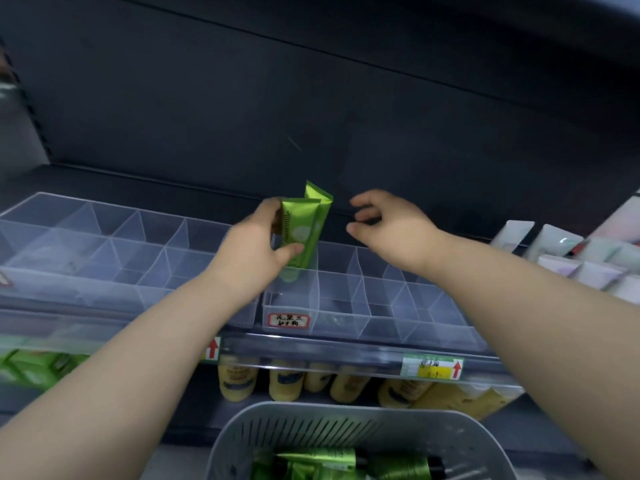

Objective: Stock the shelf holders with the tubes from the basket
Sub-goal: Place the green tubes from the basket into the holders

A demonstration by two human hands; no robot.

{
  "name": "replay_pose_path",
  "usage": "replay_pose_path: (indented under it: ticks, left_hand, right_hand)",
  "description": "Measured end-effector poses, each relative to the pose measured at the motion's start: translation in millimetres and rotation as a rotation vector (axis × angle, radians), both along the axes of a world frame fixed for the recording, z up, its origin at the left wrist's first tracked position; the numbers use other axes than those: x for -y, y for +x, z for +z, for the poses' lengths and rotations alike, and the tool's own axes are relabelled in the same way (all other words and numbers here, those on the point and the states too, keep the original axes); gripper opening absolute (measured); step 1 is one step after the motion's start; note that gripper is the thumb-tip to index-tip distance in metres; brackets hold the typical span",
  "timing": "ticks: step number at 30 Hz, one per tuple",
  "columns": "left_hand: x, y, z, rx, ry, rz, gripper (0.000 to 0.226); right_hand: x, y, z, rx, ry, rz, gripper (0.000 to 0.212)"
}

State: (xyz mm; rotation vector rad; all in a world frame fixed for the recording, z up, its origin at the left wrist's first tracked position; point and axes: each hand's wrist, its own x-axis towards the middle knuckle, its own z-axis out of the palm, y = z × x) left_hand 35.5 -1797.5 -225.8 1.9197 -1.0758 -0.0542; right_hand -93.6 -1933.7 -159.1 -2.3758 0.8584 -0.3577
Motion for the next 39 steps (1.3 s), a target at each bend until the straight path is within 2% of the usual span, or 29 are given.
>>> replay_pose_path:
  ticks: [3, 8, 10, 14, 18, 22, 27, 30, 39]
  left_hand:
    - [-4.6, 1.6, 10.3, -0.066, -0.062, -0.002, 0.072]
    - [-15.2, -1.6, 29.0, -0.049, -0.056, -0.001, 0.074]
    - [-24.5, -6.7, 37.7, 0.069, -0.003, 0.013, 0.071]
    - [-46.4, -27.5, 46.5, 0.459, 0.130, -0.005, 0.052]
    - [-70.1, -65.6, 31.3, 0.586, 0.219, -0.084, 0.047]
    - [-100.6, -103.3, -10.3, 0.584, 0.367, -0.188, 0.049]
    - [-123.1, -150.9, -46.3, 0.331, 0.514, -0.237, 0.050]
    - [-127.4, -178.1, -66.2, 0.258, 0.609, -0.253, 0.050]
    - [-126.6, -218.7, -133.8, 0.108, 1.108, -0.318, 0.052]
  right_hand:
    - [-7.5, -1.9, -4.4, 0.008, -0.006, 0.009, 0.045]
    - [-24.7, -11.4, -9.4, 0.006, -0.130, 0.066, 0.051]
    - [-33.5, -22.5, -10.1, -0.008, -0.167, 0.094, 0.052]
    - [-54.5, -58.2, -18.7, -0.060, -0.162, 0.171, 0.052]
    - [-72.0, -108.4, -35.6, -0.121, -0.146, 0.226, 0.054]
    - [-86.5, -158.4, -70.2, -0.187, -0.113, 0.240, 0.052]
    - [-100.8, -202.4, -125.8, -0.302, 0.035, 0.201, 0.051]
    - [-103.4, -216.2, -150.0, -0.409, 0.096, 0.190, 0.050]
    - [-107.1, -224.4, -212.3, -0.715, 0.181, 0.176, 0.052]
